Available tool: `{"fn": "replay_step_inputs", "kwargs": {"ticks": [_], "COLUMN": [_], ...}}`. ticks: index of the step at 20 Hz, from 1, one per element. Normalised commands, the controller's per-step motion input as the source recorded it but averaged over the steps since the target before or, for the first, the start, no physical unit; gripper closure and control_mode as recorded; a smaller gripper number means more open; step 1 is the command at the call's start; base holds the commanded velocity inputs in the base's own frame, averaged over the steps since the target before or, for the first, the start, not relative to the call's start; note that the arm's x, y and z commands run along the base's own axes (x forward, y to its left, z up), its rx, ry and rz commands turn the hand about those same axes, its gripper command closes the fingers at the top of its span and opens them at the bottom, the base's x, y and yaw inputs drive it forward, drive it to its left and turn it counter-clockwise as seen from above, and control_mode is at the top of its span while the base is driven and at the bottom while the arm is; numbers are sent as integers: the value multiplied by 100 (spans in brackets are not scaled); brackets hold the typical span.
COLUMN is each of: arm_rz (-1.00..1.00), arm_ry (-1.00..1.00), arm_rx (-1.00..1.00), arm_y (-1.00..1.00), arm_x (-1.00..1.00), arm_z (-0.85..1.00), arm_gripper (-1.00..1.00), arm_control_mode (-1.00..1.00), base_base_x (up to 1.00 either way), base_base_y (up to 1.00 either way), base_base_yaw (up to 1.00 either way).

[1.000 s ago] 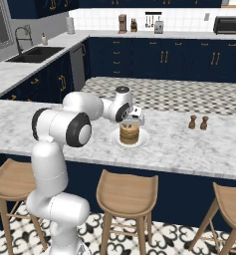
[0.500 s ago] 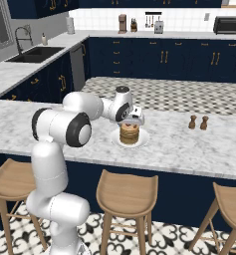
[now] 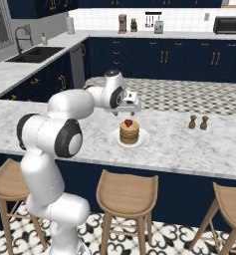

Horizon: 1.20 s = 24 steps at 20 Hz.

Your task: Take the strawberry from the fridge and place it on top of the pancake, located on the dining counter.

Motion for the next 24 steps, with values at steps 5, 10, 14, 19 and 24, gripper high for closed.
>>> {"fn": "replay_step_inputs", "kwargs": {"ticks": [5, 10, 14, 19, 24], "arm_rz": [0, 0, -2, -1, 4], "arm_ry": [-6, -20, -14, -6, -4], "arm_rx": [-13, -3, -3, 0, 0], "arm_y": [93, 100, 100, 66, 42], "arm_x": [-69, -100, -100, -100, -87], "arm_z": [57, 35, 40, 16, -2], "arm_gripper": [-100, -100, -100, -100, -100], "arm_control_mode": [-100, -100, -100, -100, -100], "base_base_x": [0, 0, 0, 0, 0], "base_base_y": [0, 0, 0, 0, 0], "base_base_yaw": [0, 0, 0, 0, 0]}}
